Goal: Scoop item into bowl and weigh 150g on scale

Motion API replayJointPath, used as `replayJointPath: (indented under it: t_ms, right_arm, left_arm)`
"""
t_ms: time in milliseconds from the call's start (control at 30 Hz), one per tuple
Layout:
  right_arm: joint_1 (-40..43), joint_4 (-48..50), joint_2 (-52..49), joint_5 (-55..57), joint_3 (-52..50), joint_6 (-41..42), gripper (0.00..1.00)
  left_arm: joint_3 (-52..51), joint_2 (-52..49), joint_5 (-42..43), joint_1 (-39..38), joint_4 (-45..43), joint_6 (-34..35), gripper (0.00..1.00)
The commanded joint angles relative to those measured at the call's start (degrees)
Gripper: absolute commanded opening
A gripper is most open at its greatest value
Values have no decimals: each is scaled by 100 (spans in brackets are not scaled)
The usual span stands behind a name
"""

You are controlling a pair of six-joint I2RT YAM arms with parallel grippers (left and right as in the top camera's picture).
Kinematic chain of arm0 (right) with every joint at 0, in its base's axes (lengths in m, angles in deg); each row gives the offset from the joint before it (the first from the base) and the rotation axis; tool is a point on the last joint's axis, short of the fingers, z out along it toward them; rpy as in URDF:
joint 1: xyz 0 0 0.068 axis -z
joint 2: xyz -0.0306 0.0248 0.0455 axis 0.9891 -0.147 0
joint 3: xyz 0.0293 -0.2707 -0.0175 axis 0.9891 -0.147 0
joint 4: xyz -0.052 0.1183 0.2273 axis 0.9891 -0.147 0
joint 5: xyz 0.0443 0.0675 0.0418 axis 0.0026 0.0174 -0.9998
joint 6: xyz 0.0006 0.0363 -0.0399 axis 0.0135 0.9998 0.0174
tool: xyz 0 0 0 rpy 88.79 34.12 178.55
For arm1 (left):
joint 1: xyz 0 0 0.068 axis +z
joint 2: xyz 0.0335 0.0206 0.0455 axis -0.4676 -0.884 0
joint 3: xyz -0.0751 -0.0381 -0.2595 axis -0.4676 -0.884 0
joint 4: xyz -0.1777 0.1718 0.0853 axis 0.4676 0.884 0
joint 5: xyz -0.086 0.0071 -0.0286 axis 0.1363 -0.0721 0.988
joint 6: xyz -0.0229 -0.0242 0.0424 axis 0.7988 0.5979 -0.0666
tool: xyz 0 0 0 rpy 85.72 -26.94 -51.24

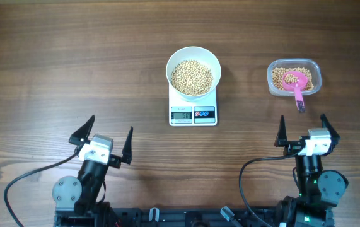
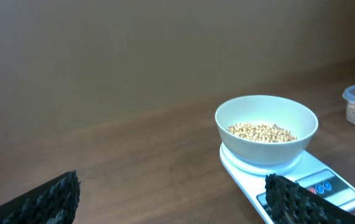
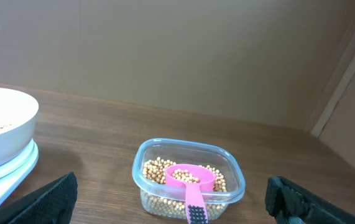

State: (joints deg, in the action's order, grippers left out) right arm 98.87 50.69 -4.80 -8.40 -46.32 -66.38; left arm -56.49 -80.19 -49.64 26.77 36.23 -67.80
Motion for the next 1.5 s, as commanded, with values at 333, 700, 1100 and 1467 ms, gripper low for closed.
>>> replayJointPath:
  t_ms: [333,700,1100,1467]
  right_arm:
    - [-28,26,76,-68,-11,-15,100]
    - [-28,26,74,-68,-11,-15,100]
    - [-28,26,74,-68,-11,-15,100]
    - [-28,26,74,-68,-11,-17,100]
  left_arm:
    - [-796,61,-52,37,-1482,-50,100]
    - [-1025,61,-55,37,-1773,-50,100]
    - [-1025,57,-188,37,-826,-26,100]
    - [-1025,61,13,22,-848,693,100]
